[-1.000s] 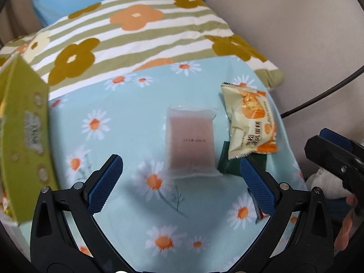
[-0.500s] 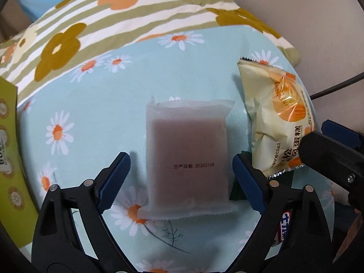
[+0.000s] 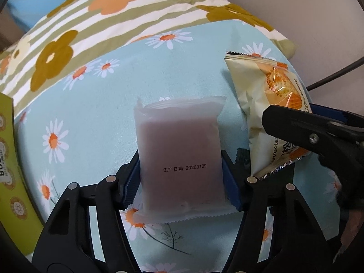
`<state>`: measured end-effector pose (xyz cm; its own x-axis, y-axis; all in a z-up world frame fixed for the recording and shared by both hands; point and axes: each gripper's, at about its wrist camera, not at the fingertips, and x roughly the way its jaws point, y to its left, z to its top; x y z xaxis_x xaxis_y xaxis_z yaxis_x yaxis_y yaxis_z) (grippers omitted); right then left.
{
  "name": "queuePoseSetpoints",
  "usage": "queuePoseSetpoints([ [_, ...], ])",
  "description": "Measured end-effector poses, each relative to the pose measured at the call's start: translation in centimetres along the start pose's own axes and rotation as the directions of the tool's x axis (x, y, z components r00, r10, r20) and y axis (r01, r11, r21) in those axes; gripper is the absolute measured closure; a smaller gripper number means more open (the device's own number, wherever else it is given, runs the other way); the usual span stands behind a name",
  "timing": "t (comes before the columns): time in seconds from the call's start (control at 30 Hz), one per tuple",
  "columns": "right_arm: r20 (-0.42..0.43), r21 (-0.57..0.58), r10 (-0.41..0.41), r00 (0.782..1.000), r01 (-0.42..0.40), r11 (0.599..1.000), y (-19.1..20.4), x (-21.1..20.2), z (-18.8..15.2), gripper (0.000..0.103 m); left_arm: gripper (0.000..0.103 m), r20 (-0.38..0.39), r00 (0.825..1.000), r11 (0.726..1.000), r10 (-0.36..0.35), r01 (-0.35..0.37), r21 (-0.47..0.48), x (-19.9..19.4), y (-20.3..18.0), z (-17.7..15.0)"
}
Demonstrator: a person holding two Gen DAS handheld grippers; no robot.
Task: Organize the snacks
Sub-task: 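Grasp the pink-brown pastry pack with left tool while right grasps chiffon cake bag, then carry both packs over the box and release them inside with both tools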
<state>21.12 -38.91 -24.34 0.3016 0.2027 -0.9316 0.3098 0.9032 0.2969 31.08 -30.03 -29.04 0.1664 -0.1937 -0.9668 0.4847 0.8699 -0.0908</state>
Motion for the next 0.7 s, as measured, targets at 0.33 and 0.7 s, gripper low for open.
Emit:
queuePoseSetpoints([
  [0.33, -0.043, -0.023, -0.036, 0.998, 0.035, 0.999, 0.1, 2.3, 0.2, 0.02, 0.043, 0.023, 1.0, 0.999, -0.002, 0.003, -0.034, -1.4, 1.7, -0.2],
  [0.7, -0.011, -0.076, -0.074, 0.997, 0.073, 0.994, 0.9, 2.3, -0.3, 0.04, 0.043, 0.065, 0.998, 0.997, 0.005, 0.0, -0.074, -3.7, 2.8, -1.4],
])
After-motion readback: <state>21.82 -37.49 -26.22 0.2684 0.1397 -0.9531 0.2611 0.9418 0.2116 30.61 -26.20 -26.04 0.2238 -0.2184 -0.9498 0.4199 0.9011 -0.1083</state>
